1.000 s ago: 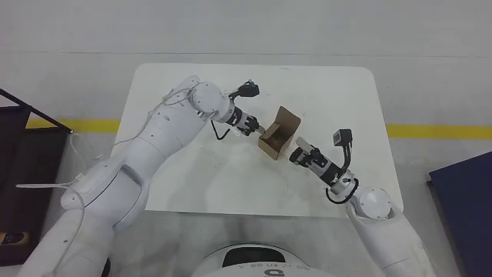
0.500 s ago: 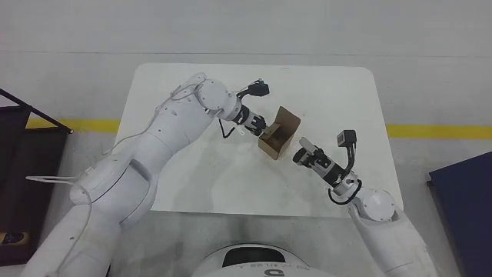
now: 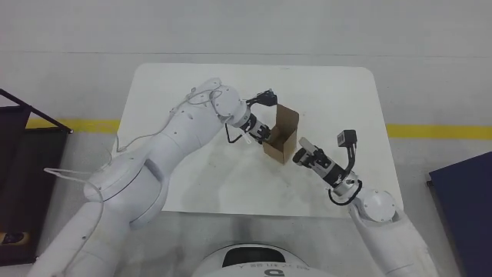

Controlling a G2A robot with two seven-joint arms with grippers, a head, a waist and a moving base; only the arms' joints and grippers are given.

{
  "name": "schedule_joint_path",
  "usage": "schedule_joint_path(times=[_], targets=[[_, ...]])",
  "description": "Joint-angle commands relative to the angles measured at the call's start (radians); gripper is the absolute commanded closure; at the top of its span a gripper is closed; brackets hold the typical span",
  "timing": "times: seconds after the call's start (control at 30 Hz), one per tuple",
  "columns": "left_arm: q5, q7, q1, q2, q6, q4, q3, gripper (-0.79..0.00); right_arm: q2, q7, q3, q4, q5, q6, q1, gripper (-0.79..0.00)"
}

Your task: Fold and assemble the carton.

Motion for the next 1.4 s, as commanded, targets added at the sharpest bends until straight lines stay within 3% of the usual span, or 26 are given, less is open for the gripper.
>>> schedule_joint_path(times=[0.0, 0.13, 0.37, 0.5, 0.73, 1.0, 1.03, 1.1, 1.13, 1.37], targets=[[-0.007, -0.007, -0.007, -0.004, -0.007, 0.007, -0.004, 0.000, 0.000, 0.000, 0.000, 0.001, 0.000, -0.001, 0.001, -0.785], [-0.013, -0.013, -0.031, -0.004, 0.028, 0.001, -0.022, 0.000, 0.000, 0.005, -0.003, 0.004, 0.000, -0.003, 0.006, -0.785], [0.011, -0.077, -0.053, 0.005, 0.207, -0.056, -0.039, 0.000, -0.002, -0.002, -0.015, -0.001, -0.024, -0.005, 0.023, -0.785], [0.028, -0.080, -0.037, 0.010, 0.253, -0.083, -0.043, 0.000, -0.003, 0.004, -0.023, 0.005, -0.023, -0.004, 0.034, -0.785], [0.083, -0.072, -0.017, 0.012, 0.280, -0.109, -0.034, 0.000, -0.004, 0.007, -0.030, 0.017, -0.016, -0.002, 0.047, -0.785], [0.100, -0.083, -0.010, 0.022, 0.247, -0.120, -0.053, 0.000, -0.004, 0.010, -0.032, 0.028, -0.006, 0.000, 0.056, -0.785], [0.087, -0.088, -0.007, 0.023, 0.232, -0.119, -0.060, -0.105, -0.004, 0.011, -0.033, 0.029, -0.006, 0.000, 0.057, -0.785], [0.061, -0.103, -0.005, 0.028, 0.196, -0.116, -0.077, -0.680, -0.004, 0.012, -0.034, 0.032, -0.004, 0.002, 0.060, -0.785], [0.054, -0.109, -0.005, 0.031, 0.183, -0.113, -0.084, -0.785, -0.004, 0.014, -0.036, 0.035, -0.004, 0.003, 0.061, -0.785], [-0.060, -0.150, -0.002, 0.064, 0.104, -0.076, -0.180, -0.785, -0.008, 0.014, -0.053, 0.071, -0.002, 0.013, 0.084, -0.785]])
